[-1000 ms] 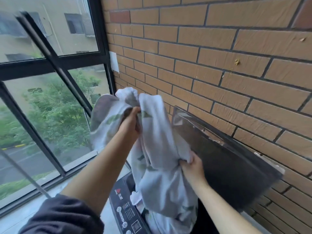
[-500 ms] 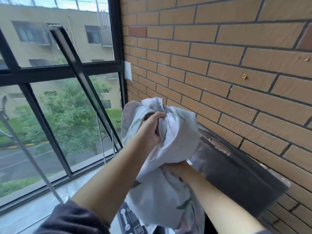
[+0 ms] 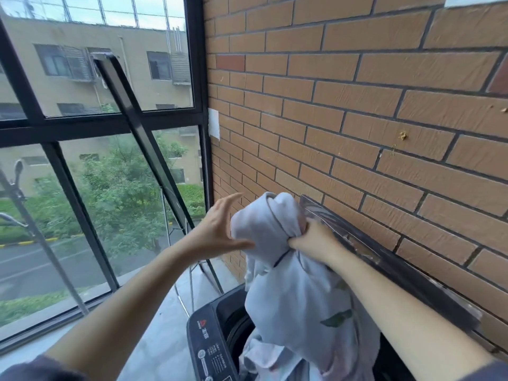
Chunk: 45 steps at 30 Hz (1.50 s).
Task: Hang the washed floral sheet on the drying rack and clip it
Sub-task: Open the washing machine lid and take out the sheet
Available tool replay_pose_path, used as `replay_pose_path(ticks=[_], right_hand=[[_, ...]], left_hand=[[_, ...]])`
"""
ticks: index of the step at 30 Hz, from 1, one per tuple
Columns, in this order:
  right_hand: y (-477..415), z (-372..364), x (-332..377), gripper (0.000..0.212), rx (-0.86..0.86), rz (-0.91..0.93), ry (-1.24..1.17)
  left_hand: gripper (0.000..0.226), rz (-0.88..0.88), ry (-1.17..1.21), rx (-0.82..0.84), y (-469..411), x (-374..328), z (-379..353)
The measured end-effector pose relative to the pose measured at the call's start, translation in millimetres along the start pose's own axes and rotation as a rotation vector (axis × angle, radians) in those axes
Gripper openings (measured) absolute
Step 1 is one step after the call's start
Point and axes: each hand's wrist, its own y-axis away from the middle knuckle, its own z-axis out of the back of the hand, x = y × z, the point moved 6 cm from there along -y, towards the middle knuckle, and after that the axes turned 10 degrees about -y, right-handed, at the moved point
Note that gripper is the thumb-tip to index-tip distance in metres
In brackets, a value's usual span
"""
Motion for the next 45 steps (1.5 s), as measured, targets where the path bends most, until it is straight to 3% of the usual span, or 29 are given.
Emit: replay_pose_path(ticks=[2, 4, 7, 9, 11, 14, 17, 21, 22, 24, 26, 28, 32, 37, 41, 45], right_hand=[[2, 5, 25, 0.013, 0.086, 0.065, 0.117], [6, 14, 50, 0.013, 0.164, 0.128, 0.203], [6, 30, 74, 0.027, 0.206, 0.2, 0.175], [2, 40, 79, 0.045, 0.181, 0.217, 0.071], [0, 47, 75, 0.072, 0.129, 0.228, -0.084], [7, 50, 56, 0.109, 0.17, 0.27, -0.278], [26, 47, 24, 0.111, 0.286, 0.28, -0.335], [37, 30, -53, 0.12, 0.208, 0.136, -0.196], [41, 21, -64, 0.116, 0.239, 0.075, -0.264], [45, 4, -71, 0.082, 0.265, 0.034, -0.398], [35, -3, -68, 0.036, 0.091, 0.06, -0.406], [22, -8, -56, 0.015, -0.055, 0.056, -0.407], [4, -16, -14, 0.017, -0.176, 0.045, -0.574], [-5, -22, 56, 0.026, -0.261, 0.077, -0.618], [0, -37, 123, 0.025, -0.249, 0.155, -0.818], [0, -79, 184, 0.018, -0.228, 0.166, -0.942]], left_hand=[[0.124, -0.179, -0.141, -0.001, -13, -17, -4], [0.115, -0.229, -0.119, -0.014, -29, -25, -4], [0.056, -0.105, 0.129, -0.037, -45, -31, -5], [0.039, -0.023, 0.43, -0.151, -49, -38, -3], [0.032, 0.052, 0.693, -0.256, -54, -46, 4], [0.019, 0.225, 0.851, -0.339, -61, -50, 13], [0.011, 0.381, 0.946, -0.343, -67, -39, 19], [0.024, 0.485, 1.112, -0.425, -75, -25, 51], [0.024, 0.476, 1.16, -0.445, -79, -25, 61], [0.04, 0.448, 1.207, -0.47, -85, -26, 79], [0.052, 0.427, 1.211, -0.49, -85, -26, 94], [0.055, 0.421, 1.237, -0.531, -79, -18, 108], [0.048, 0.369, 1.296, -0.68, -49, 16, 144], [0.077, 0.464, 1.324, -0.762, 0, 97, 177], [0.052, 0.48, 1.235, -0.79, 58, 143, 207], [0.045, 0.473, 1.091, -0.817, 120, 194, 257]])
